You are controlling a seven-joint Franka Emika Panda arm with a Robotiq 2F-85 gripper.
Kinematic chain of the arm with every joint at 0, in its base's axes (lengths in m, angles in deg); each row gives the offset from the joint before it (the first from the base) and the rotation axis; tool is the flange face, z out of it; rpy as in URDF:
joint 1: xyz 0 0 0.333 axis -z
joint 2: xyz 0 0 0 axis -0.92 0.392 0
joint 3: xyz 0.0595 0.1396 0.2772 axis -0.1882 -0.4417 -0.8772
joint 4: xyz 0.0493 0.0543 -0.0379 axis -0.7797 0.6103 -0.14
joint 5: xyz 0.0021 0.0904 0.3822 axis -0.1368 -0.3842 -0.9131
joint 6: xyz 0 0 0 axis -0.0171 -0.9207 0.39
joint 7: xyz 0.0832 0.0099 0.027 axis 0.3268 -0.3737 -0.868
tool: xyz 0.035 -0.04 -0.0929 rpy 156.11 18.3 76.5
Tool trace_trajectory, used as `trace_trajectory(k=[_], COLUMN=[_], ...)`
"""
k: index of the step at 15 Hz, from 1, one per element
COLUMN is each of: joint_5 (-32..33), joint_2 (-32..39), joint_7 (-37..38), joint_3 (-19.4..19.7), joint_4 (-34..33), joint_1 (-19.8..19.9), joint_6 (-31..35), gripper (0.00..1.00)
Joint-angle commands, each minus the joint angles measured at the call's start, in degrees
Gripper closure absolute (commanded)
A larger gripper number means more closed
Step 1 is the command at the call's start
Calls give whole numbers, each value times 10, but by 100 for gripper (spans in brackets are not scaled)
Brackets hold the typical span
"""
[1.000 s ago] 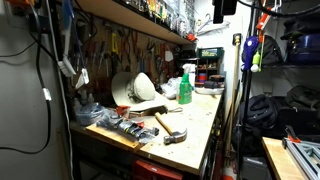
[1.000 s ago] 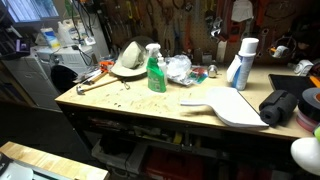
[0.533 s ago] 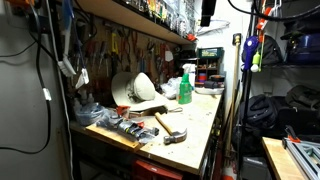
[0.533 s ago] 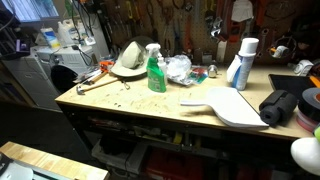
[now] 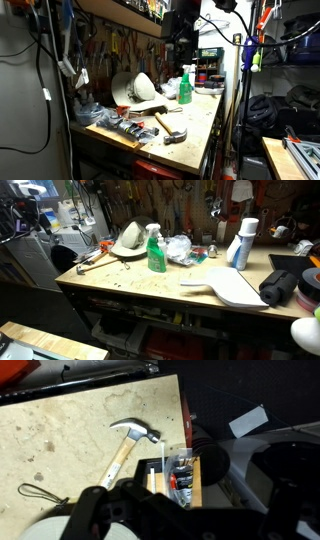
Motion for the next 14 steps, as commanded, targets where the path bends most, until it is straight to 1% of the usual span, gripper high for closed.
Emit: trace_trajectory(k=[1, 3, 5, 8, 9, 10, 14], joint_5=[-13, -10, -16, -18, -31, -12, -12], joint_2=[37, 63, 88, 125, 139, 115, 123], joint_7=[75, 118, 156, 218, 229, 200, 200], joint_3=[6, 10, 20, 37, 46, 45, 49], joint_4=[26, 31, 28, 15, 5, 19, 13], joint_1=[21, 34, 43, 53, 53, 44, 43], joint_6=[73, 108, 125, 146, 133, 133, 133], gripper=[0, 0, 0, 0, 0, 0, 0])
